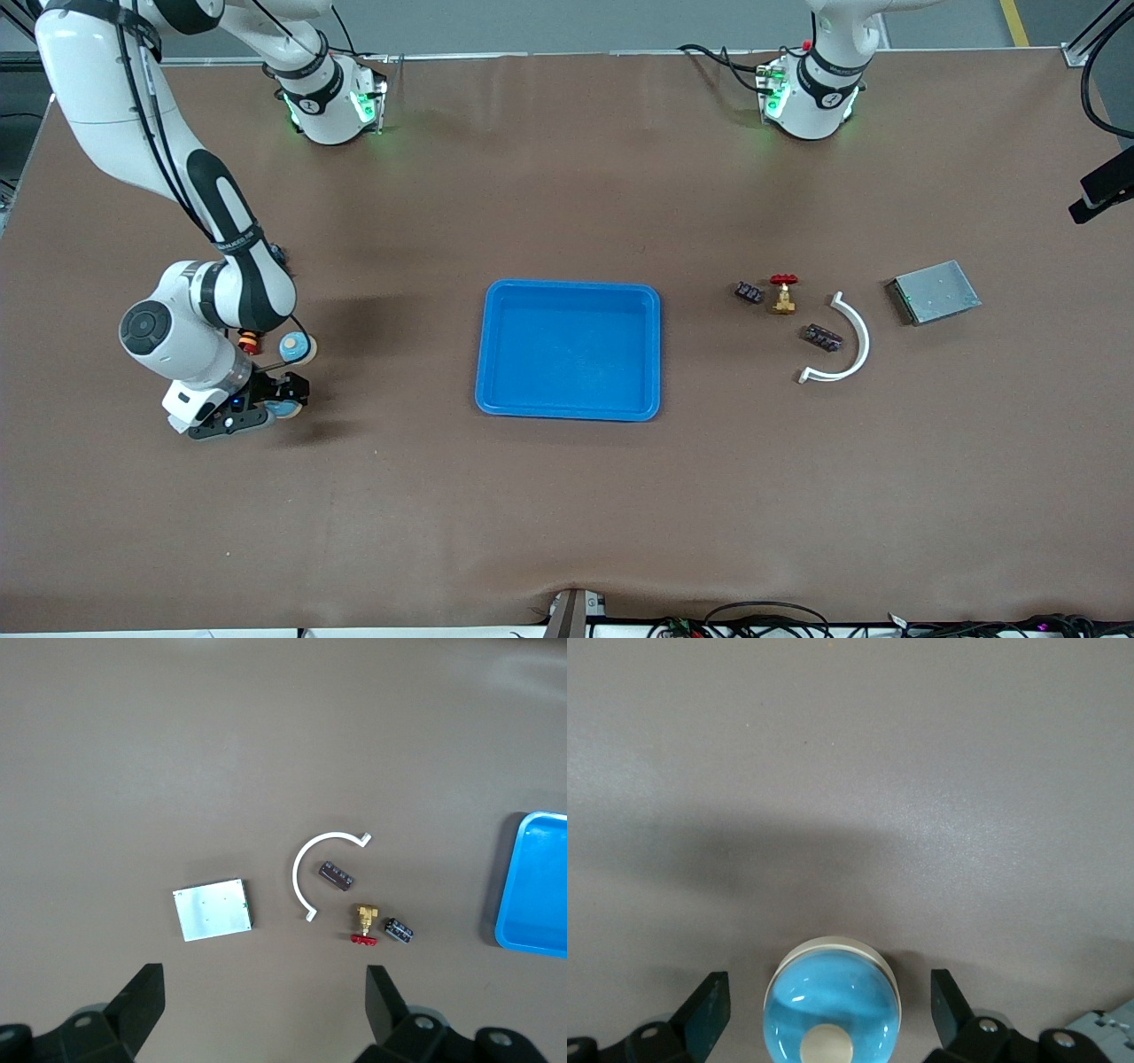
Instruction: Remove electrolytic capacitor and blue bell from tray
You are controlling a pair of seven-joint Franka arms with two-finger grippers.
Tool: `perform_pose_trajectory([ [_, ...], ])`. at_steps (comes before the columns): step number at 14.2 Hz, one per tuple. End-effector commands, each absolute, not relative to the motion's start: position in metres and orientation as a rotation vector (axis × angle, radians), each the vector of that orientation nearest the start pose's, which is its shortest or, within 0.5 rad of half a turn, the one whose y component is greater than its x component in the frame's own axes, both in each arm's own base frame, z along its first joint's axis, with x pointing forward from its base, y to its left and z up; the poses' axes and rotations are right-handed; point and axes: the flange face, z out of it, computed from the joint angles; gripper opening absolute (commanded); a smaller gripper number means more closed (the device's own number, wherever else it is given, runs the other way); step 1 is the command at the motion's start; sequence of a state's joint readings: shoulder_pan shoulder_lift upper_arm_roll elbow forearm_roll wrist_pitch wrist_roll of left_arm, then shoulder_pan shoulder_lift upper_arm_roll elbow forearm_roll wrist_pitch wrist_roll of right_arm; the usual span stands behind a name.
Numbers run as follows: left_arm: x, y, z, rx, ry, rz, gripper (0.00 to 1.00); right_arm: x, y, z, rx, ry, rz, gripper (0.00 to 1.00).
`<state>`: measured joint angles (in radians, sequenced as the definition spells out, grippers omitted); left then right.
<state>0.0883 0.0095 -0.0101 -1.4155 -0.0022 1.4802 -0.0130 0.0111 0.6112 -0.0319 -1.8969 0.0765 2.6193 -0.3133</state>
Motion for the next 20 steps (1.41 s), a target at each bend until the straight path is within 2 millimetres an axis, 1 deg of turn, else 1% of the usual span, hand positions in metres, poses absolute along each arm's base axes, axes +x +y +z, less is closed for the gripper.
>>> perform_pose_trajectory([
  [1, 0.539, 0.041, 0.687, -3.149, -0.135, -0.085, 1.0, 0.645, -0.018, 0.215, -3.087, -0.345, -0.19, 1.0],
  [2, 0.539, 0.041, 0.687, -3.15, -0.123, -0.085, 1.0, 0.643, -0.018, 0.228, -3.077, -0.329, -0.155, 1.0],
  [4, 0.539, 0.042, 0.687, -3.149, -0.121, -0.085, 1.0, 0.641, -0.02, 0.268, -3.05, -0.262, -0.11, 1.0],
  [5, 0.539, 0.042, 0.687, -3.148, -0.123, -0.085, 1.0, 0.637, -0.02, 0.286, -3.042, -0.235, -0.059, 1.0],
  [7, 0.539, 0.043, 0.687, -3.146, -0.123, -0.085, 1.0, 0.629, -0.018, 0.326, -3.032, -0.128, 0.019, 1.0],
  [8, 0.539, 0.043, 0.688, -3.146, -0.123, -0.088, 1.0, 0.625, -0.024, 0.345, -3.028, -0.081, 0.038, 1.0],
  [10, 0.538, 0.045, 0.688, -3.146, -0.128, -0.088, 1.0, 0.619, -0.022, 0.378, -3.032, -0.064, 0.095, 1.0],
  [11, 0.538, 0.045, 0.689, -3.146, -0.128, -0.09, 1.0, 0.62, -0.022, 0.394, -3.036, -0.068, 0.123, 1.0],
  [12, 0.538, 0.045, 0.689, -3.146, -0.128, -0.09, 1.0, 0.621, -0.02, 0.408, -3.048, 0.006, 0.178, 1.0],
  [13, 0.537, 0.046, 0.69, -3.144, -0.133, -0.092, 1.0, 0.622, -0.023, 0.43, -3.081, 0.05, 0.233, 1.0],
  [14, 0.536, 0.046, 0.69, -3.144, -0.133, -0.092, 1.0, 0.623, -0.02, 0.452, -3.104, 0.048, 0.256, 1.0],
  [15, 0.536, 0.047, 0.69, -3.144, -0.136, -0.092, 1.0, 0.622, -0.018, 0.469, -3.102, 0.061, 0.271, 1.0],
  [16, 0.536, 0.047, 0.69, -3.144, -0.136, -0.09, 1.0, 0.618, -0.019, 0.492, -3.103, 0.067, 0.24, 1.0],
  [20, 0.535, 0.049, 0.692, -3.142, -0.143, -0.095, 1.0, 0.603, -0.017, 0.545, -3.108, 0.049, 0.157, 1.0],
])
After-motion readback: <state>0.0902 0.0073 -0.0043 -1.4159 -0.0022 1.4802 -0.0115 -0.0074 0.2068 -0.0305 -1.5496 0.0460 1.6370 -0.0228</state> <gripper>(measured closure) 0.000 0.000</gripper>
